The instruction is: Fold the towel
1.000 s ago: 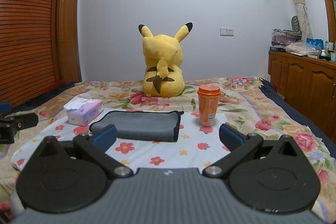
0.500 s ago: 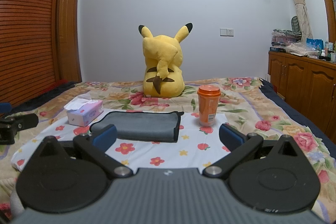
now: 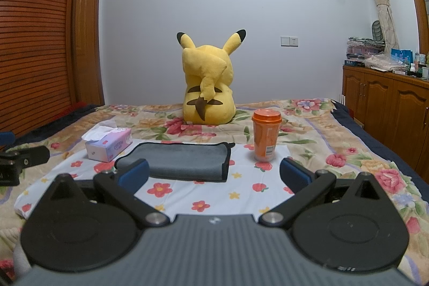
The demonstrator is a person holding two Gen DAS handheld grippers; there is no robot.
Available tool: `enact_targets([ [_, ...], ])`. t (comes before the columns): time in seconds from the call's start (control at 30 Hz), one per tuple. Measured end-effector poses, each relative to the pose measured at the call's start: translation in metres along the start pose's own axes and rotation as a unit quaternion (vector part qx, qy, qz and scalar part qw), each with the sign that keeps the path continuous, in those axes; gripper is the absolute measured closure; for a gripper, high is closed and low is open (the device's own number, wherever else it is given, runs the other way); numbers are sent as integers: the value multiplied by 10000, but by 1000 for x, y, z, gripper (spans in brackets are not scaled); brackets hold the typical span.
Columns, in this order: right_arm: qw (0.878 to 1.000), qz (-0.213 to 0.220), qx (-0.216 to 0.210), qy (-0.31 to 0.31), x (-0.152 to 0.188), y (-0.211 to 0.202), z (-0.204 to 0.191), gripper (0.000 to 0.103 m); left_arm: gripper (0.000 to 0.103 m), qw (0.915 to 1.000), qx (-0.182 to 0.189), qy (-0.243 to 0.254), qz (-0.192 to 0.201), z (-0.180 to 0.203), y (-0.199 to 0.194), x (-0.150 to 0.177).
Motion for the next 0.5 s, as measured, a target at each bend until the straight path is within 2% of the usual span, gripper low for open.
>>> enact_targets([
  [0.5, 10000, 1, 0, 0, 0, 0, 0, 0, 0, 10000, -5, 9, -3, 0, 0, 0],
])
Point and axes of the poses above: each gripper's, at about its wrist camera, not at the fingertips, and y roughly the way its jaws point, z to its right, x to its underside, the point moved 9 cm from there along y, roughly the way its jaws point, and after that the axes turned 5 degrees about -x, right-handed, at the moved point
